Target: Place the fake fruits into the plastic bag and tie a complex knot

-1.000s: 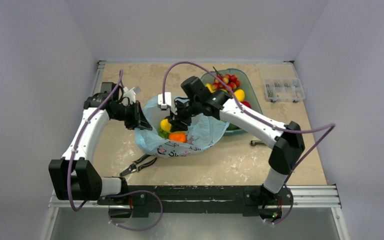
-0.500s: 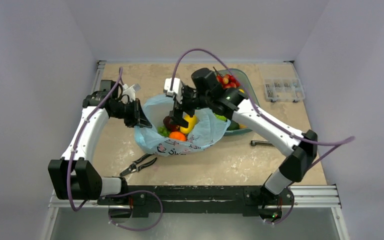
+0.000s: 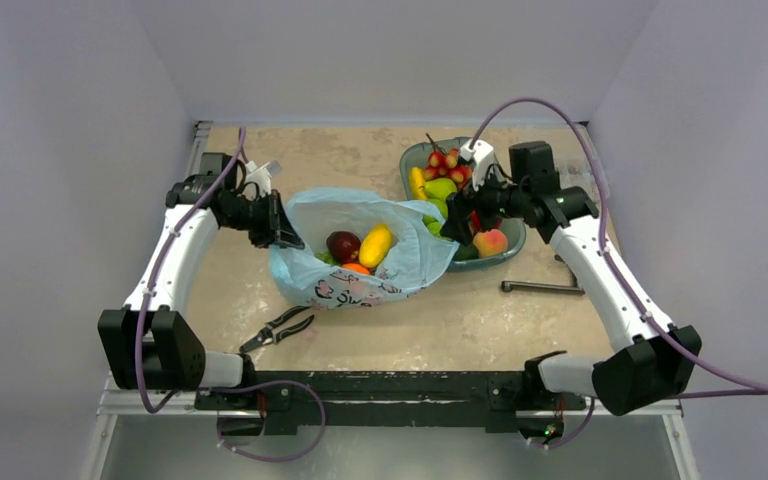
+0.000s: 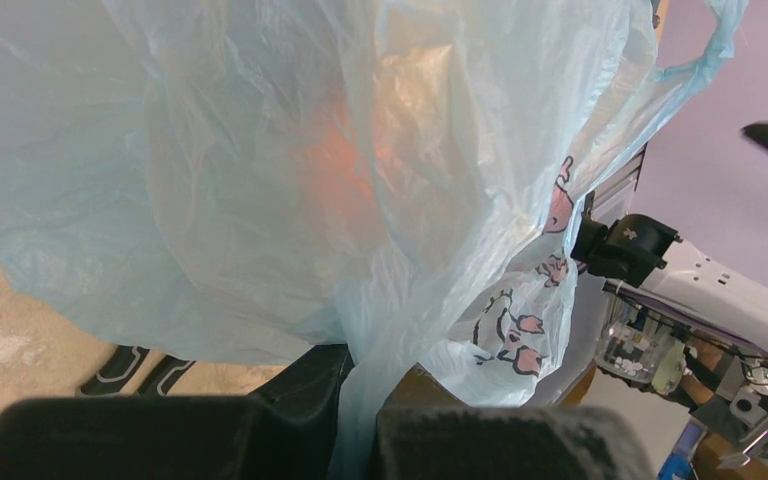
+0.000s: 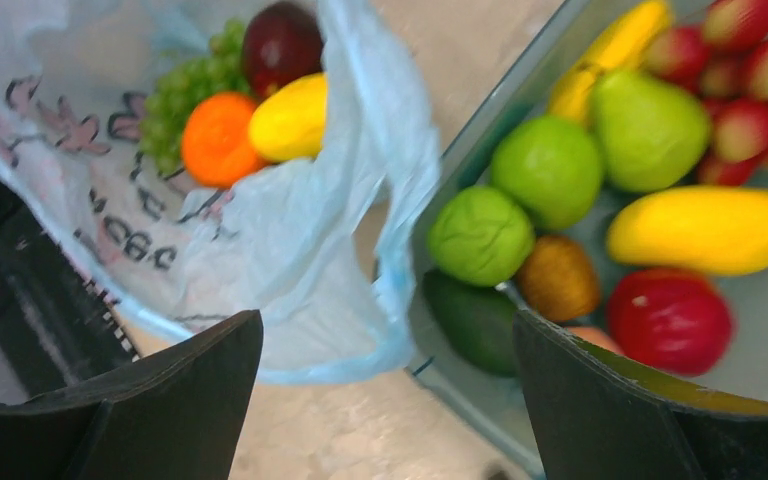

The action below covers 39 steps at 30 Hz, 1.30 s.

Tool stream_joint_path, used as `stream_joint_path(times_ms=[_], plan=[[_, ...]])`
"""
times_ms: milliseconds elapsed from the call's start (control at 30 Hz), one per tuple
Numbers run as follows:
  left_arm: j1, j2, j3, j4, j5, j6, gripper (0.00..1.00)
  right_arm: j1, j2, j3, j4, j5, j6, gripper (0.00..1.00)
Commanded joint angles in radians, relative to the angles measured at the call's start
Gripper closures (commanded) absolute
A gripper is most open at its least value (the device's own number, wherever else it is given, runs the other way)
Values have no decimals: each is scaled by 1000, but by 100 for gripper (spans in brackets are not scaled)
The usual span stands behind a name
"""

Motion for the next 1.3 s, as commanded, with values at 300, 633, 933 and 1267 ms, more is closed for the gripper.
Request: stream_joint_path(times_ms=[300,633,933,1267], plan=[[7,9,69,4,10,42,100,14,26,-153,113,-126,16,26],[7,26,137,30,-32,103,100,13,-98,48,93,-326,183,100],[34,-37,194,-9,-125,513,67,34,-169,-21,441,-443,610,100],[-110,-258,328,434,77,272,0,103,-143,-25,587,-401,668,100]])
